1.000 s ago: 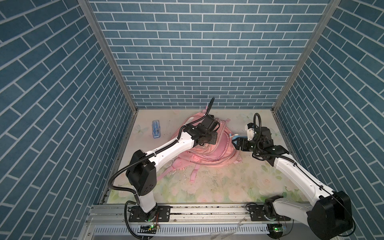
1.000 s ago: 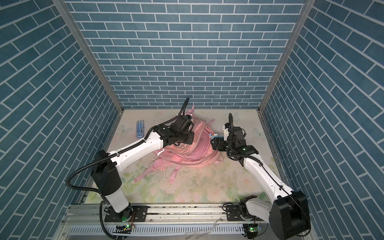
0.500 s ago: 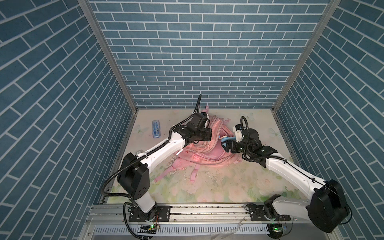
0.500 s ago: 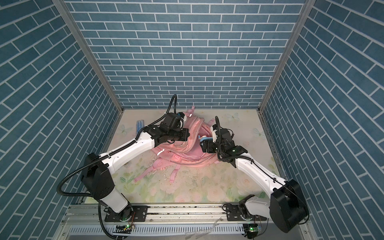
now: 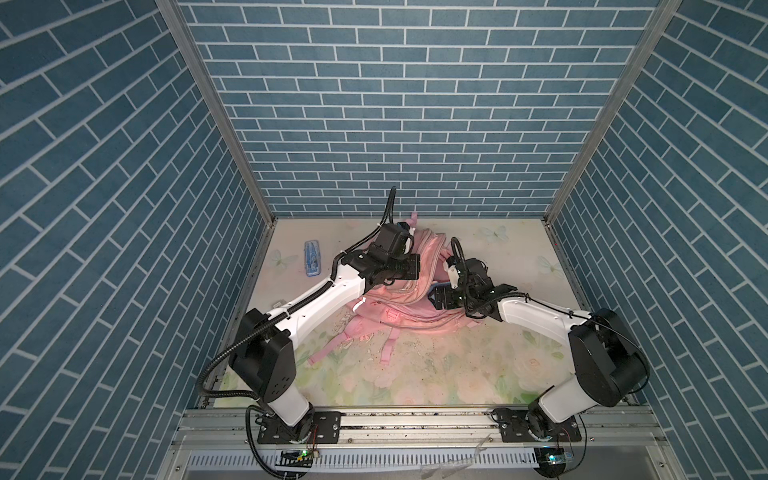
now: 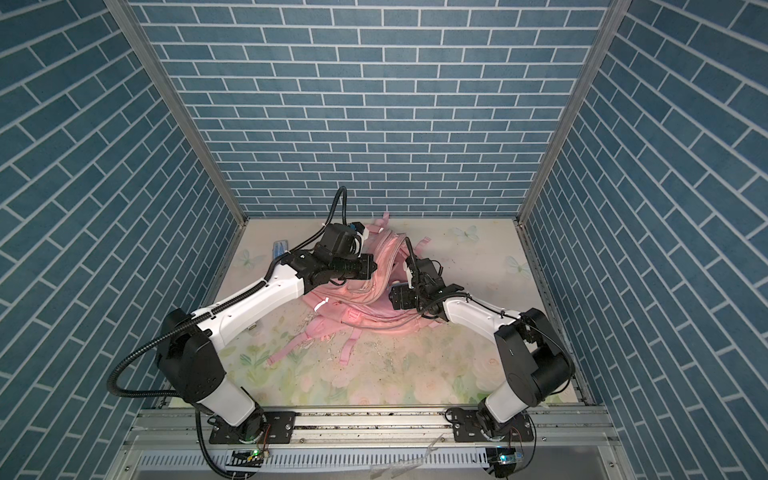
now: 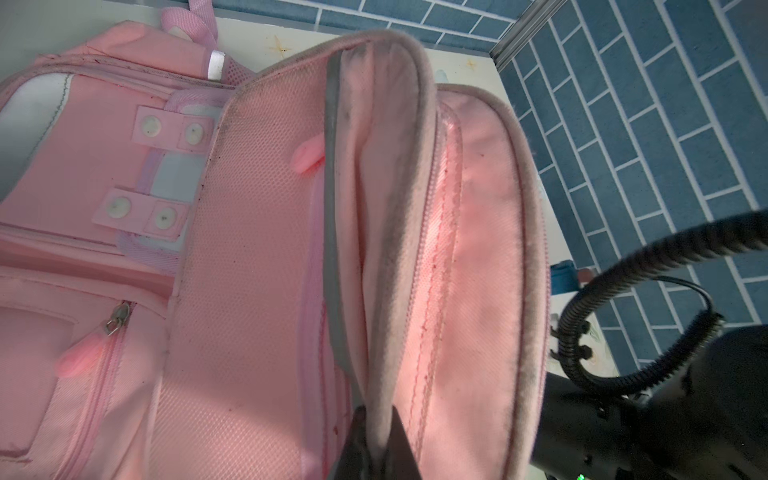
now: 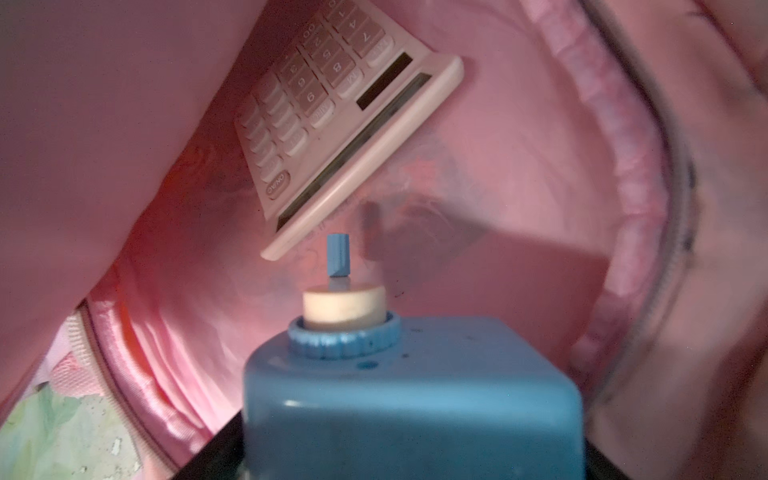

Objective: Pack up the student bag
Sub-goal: 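Carry the sharpener with the right gripper into the compartment held open by the left gripper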

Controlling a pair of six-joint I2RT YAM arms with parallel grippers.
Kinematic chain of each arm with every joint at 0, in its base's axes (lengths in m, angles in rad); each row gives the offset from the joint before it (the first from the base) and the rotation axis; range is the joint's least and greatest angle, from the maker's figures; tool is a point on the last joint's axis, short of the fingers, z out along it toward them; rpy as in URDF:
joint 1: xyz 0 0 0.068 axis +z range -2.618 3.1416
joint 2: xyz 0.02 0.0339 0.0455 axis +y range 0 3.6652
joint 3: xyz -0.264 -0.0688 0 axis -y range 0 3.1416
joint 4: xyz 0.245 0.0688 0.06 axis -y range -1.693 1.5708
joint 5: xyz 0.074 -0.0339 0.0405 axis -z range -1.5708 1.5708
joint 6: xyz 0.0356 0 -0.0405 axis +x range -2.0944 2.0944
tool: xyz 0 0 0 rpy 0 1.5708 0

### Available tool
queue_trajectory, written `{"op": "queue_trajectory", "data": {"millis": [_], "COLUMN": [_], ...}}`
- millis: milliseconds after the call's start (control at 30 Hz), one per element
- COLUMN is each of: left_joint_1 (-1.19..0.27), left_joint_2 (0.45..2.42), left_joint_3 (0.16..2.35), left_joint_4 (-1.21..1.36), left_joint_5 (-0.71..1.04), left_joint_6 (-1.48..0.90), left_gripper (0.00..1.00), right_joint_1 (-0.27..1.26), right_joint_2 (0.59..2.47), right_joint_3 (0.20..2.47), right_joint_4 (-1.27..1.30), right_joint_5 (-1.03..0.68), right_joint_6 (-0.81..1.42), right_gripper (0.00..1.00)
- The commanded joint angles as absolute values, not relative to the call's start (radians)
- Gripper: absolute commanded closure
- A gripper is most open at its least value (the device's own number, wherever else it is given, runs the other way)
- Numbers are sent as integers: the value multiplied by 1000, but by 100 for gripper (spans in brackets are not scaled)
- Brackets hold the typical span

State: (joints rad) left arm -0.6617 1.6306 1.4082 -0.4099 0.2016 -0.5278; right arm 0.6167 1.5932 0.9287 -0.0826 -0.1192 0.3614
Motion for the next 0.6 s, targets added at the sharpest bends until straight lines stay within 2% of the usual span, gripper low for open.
{"op": "queue_trajectory", "data": {"millis": [0, 200, 333, 433, 467, 567], "left_joint_1": [-660, -666, -665, -662, -662, -656], "left_joint_2": [1581, 1593, 1591, 1591, 1591, 1592], "left_joint_3": [1408, 1407, 1404, 1402, 1401, 1399], "left_joint_4": [-287, -281, -275, -276, -275, -270], "left_joint_5": [250, 278, 280, 274, 273, 276], "left_joint_6": [-542, -555, -561, -564, -566, -570], "left_gripper": [100, 100, 100, 100, 100, 100], "right_joint_1": [617, 647, 647, 647, 647, 647], "right_joint_2": [1655, 1825, 1878, 1845, 1826, 1791], "right_joint_3": [1013, 1184, 1258, 1241, 1228, 1201], "right_joint_4": [-42, -106, -142, -130, -123, -118], "right_joint_5": [-108, -61, -31, -19, -24, -52], "right_joint_6": [291, 281, 288, 299, 300, 302], "right_gripper": [53, 51, 34, 14, 11, 9]}}
